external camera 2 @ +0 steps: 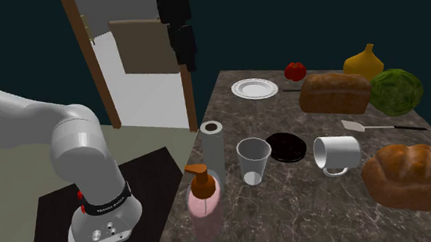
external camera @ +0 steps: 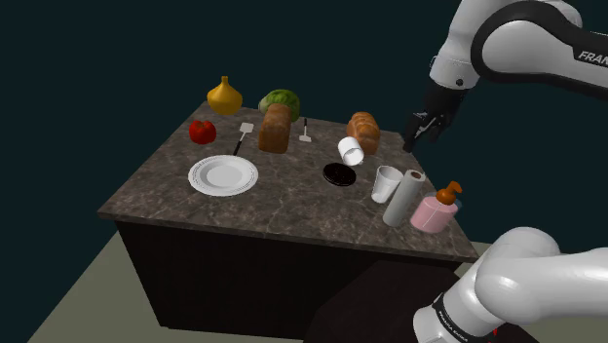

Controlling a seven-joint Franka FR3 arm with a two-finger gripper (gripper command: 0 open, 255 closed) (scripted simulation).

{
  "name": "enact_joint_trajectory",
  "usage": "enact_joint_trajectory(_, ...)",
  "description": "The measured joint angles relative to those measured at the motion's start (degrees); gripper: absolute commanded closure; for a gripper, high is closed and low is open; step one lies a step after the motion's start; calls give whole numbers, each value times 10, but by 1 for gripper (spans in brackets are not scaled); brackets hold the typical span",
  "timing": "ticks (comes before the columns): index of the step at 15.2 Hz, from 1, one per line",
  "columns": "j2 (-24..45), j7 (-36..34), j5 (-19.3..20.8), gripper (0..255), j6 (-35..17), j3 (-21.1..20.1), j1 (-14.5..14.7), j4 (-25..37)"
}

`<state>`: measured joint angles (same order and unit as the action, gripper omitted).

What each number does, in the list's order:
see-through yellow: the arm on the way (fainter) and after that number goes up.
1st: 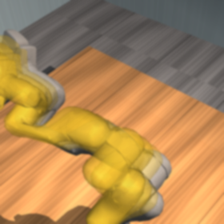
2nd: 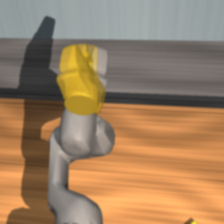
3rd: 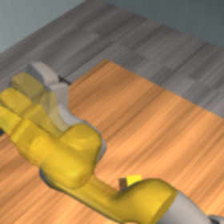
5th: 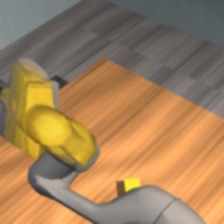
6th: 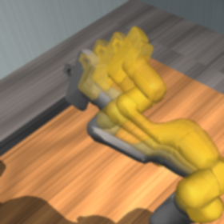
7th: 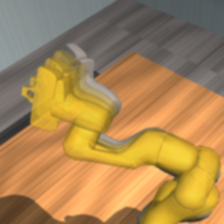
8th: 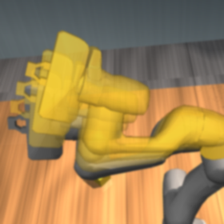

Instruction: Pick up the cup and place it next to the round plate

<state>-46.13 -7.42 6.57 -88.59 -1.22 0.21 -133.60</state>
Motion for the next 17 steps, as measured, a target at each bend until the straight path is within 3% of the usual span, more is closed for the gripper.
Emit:
enact_joint_trajectory(4, 13, 13, 9, 0, -36, 13, -2, -24)
enact_joint_trajectory(17, 163, 106, 72, 0, -276, 109, -25, -114)
